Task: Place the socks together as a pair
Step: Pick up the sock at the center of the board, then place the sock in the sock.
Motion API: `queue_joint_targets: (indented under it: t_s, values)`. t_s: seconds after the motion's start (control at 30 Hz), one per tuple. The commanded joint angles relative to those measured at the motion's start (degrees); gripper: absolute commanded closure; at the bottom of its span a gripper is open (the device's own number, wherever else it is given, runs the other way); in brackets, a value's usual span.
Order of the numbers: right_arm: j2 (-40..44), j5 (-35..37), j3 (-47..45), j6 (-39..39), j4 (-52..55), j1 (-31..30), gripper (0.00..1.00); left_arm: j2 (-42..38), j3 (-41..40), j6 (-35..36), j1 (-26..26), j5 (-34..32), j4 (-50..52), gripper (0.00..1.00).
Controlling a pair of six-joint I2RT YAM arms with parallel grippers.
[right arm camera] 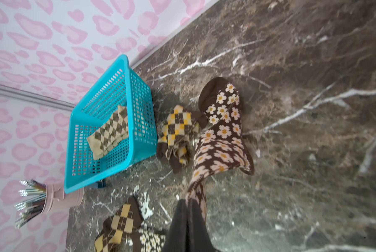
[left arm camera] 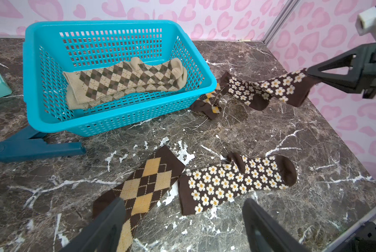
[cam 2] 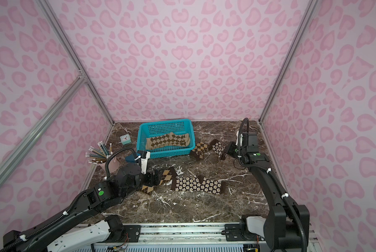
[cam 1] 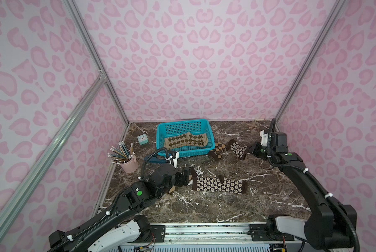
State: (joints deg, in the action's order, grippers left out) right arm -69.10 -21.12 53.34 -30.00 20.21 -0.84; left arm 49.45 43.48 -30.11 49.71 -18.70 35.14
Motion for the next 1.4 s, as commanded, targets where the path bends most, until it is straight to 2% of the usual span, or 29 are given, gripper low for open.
queue_joint_targets:
  t_s: [0.0, 0.1, 0.23, 0.57, 0.83, 1.07, 1.17, 1.27, 1.37]
  values:
    - [6.7, -3.1, -2.8, -1.3, -1.3, -0.2, 1.0, 0.4, -0.6, -0.6, 0.1, 2.6, -4.1, 0.13]
    - [10.4, -5.2, -1.4, -1.7, -1.4, -0.1, 1.0, 1.2, -0.5, -1.0, 0.9, 4.6, -5.6, 0.13]
    - [9.8, -9.5, 3.7, -0.5, 2.2, -2.5, 1.0, 1.5, 0.1, -1.3, 2.9, 3.2, -5.8, 0.13]
    - [4.9, -9.6, 10.7, -0.6, 1.7, -22.8, 1.0, -3.6, 1.4, -2.2, 3.5, -0.2, -1.7, 0.14]
    - [2.2, -11.0, 4.7, -1.6, -6.1, -35.7, 1.0, -8.7, -0.1, -4.0, 3.4, -1.7, 2.8, 0.13]
    - [5.6, -11.8, -0.5, 0.2, -3.6, -35.1, 1.0, -10.5, -0.1, -5.2, 3.5, -1.2, 3.2, 0.13]
    - [9.1, -9.0, -3.9, -0.2, -0.3, -35.0, 1.0, -9.6, -1.4, -5.9, 3.5, 0.6, 1.6, 0.14]
    - [13.3, -12.7, -9.4, -3.6, -5.8, -35.2, 1.0, -8.3, -2.8, -6.5, 3.8, 2.0, -0.8, 0.14]
    - [13.8, -14.3, -13.4, -5.8, -9.5, -37.6, 1.0, -7.1, -3.8, -7.1, 4.5, 2.4, -2.3, 0.15]
